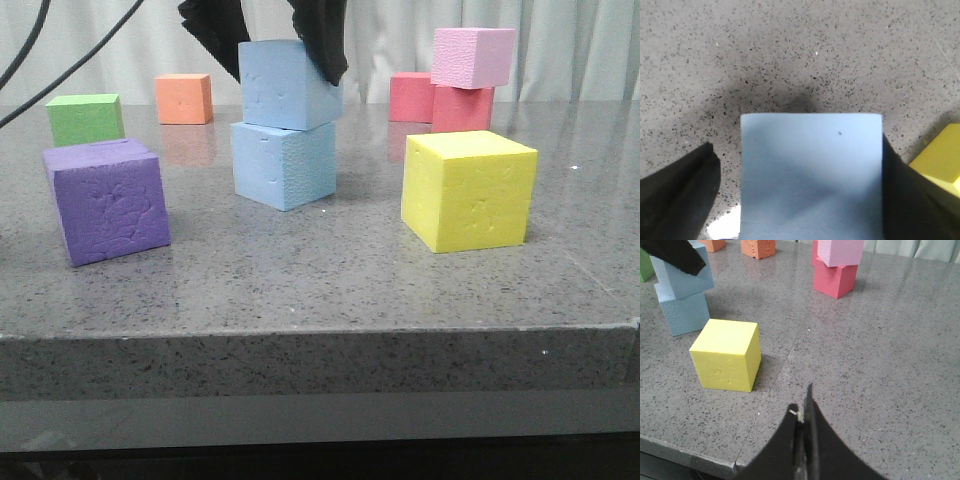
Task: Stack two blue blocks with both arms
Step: 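Place the held cube on top of the other light blue cube, then open the left gripper and lift it off the stack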
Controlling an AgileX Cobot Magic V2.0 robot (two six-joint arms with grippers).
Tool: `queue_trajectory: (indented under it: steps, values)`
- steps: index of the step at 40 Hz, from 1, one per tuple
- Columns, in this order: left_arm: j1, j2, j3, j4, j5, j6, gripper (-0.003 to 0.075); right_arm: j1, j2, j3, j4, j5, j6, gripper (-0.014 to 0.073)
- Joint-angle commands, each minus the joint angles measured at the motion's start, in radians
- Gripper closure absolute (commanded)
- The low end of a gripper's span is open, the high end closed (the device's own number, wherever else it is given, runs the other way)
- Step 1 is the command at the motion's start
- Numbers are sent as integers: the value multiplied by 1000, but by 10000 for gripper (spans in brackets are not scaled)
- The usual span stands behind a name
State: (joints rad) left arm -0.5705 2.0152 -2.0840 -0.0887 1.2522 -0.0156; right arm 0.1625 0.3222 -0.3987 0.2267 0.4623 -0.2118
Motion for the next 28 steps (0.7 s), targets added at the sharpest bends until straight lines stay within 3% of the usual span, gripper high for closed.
queue_trajectory:
  steps: [1, 16, 28]
  values:
    - [-4, -69, -32, -11, 21, -3, 132, -6, 6, -24, 10, -76, -3, 662]
    - [-4, -69, -37, -11, 17, -3, 132, -6, 6, -24, 10, -76, -3, 662]
    - [-4, -69, -143, -11, 21, -3, 132, -6, 6, -24, 10, -76, -3, 662]
